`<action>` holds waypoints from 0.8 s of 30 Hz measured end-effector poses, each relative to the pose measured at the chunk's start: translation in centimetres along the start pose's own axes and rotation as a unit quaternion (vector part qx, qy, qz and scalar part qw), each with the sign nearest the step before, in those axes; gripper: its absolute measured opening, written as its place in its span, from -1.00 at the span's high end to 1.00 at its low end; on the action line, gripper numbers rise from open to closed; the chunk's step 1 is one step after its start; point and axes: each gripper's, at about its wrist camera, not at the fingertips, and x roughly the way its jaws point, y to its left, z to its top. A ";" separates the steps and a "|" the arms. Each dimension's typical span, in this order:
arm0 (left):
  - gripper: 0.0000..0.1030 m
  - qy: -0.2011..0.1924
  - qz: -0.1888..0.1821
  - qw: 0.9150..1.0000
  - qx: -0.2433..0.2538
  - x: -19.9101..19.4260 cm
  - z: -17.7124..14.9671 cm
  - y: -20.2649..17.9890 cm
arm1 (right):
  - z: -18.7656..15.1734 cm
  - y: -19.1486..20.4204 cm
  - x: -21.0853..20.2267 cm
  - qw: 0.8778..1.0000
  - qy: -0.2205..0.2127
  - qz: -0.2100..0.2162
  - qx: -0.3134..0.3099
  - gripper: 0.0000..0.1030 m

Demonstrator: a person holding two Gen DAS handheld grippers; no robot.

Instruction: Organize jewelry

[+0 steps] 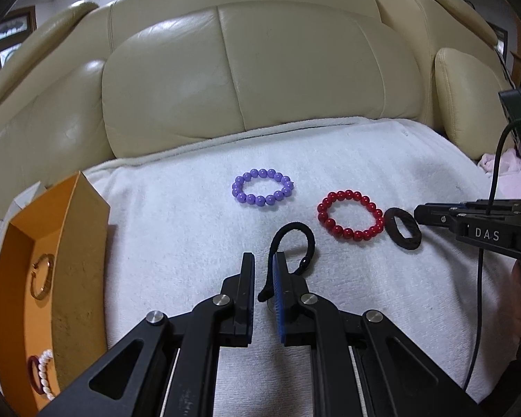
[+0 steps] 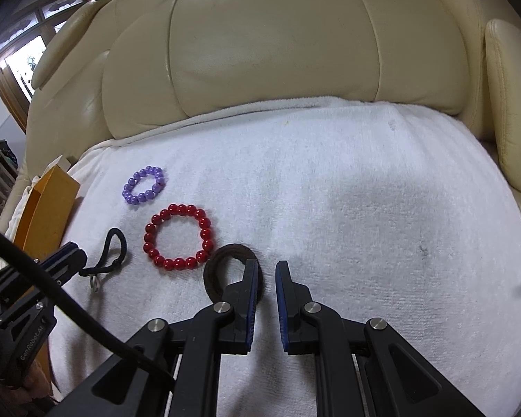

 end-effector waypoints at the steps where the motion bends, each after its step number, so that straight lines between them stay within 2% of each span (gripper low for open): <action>1: 0.79 0.003 -0.004 1.000 -0.003 0.1 -0.1 0.2 | 0.0 0.1 0.1 1.000 0.003 0.000 0.001 0.76; 5: 0.79 0.011 -0.016 1.000 -0.008 0.2 -0.3 0.7 | 0.0 0.8 0.5 1.000 0.008 -0.006 -0.007 0.76; 7: 0.79 0.012 -0.012 1.000 -0.010 0.2 -0.4 0.8 | 0.1 1.2 1.1 1.000 0.018 -0.013 -0.009 0.59; 9: 0.78 0.017 -0.013 1.000 -0.013 0.3 -0.5 1.0 | 0.0 1.5 1.4 1.000 0.016 -0.010 -0.007 0.56; 12: 0.63 0.021 -0.018 0.999 -0.021 0.4 -0.5 1.3 | -0.2 2.2 1.9 1.000 0.008 -0.021 -0.022 0.57; 15: 0.38 0.019 -0.029 0.999 -0.029 0.3 -0.4 1.5 | -0.6 3.3 2.2 0.998 0.000 -0.040 -0.052 0.79; 19: -0.13 0.017 -0.043 0.998 -0.035 0.0 -0.1 1.8 | -0.7 3.1 2.0 0.998 -0.002 -0.036 -0.054 0.80; 24: -0.17 0.032 -0.042 0.998 -0.024 0.5 -0.3 1.3 | -0.4 1.9 0.7 0.997 -0.017 -0.049 -0.051 0.80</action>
